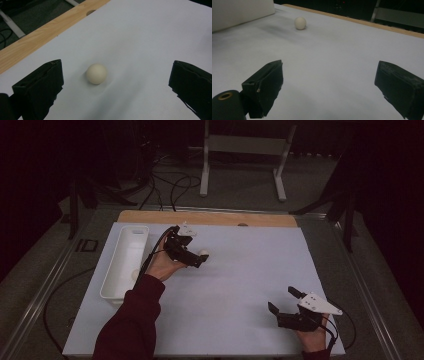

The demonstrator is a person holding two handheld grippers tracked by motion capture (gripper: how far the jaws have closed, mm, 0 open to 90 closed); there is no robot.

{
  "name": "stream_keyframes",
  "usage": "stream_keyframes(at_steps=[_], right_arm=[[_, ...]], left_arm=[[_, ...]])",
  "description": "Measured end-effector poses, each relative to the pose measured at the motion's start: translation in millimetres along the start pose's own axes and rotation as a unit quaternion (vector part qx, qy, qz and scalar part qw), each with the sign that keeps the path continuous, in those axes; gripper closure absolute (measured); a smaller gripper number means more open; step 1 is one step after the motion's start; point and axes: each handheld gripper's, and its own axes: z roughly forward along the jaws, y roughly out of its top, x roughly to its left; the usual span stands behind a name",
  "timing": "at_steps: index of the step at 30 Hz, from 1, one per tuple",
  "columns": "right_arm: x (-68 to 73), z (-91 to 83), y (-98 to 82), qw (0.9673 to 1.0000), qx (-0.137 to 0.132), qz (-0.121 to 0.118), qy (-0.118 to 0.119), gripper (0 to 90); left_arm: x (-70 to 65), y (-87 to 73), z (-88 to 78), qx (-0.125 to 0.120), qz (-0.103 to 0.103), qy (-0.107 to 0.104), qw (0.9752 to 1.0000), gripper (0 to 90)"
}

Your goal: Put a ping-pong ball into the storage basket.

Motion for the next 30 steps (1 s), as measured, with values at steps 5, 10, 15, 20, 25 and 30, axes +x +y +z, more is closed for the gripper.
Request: stream_keyframes(at_steps=[5,10,15,20,25,30], right_arm=[[0.1,0.2,0.0,1.0000,0.000,0.000,0.000,8.0],[0.1,0.4,-0.1,1.0000,0.000,-0.001,0.001,8.0],[0.1,0.8,-0.1,1.0000,0.000,-0.001,0.001,8.0],[0.3,1.0,-0.1,1.0000,0.000,0.000,0.002,8.0],[0.3,1.1,-0.1,1.0000,0.000,0.000,0.002,8.0],[0.3,1.0,-0.1,1.0000,0.000,0.000,0.003,8.0]], left_arm=[[-0.5,0.5,2.1,0.002,0.002,0.000,1.0000,0.0],[-0.2,0.5,2.9,0.002,0.002,0.000,1.0000,0.0],[0.8,0.7,3.5,0.001,0.002,-0.001,1.0000,0.0],[2.1,0.7,5.1,0.002,0.001,-0.002,1.0000,0.1],[2.4,0.5,7.8,0.005,0.001,-0.004,1.0000,0.1],[2.5,-0.2,9.5,0.009,0.005,-0.007,0.9999,0.5]])
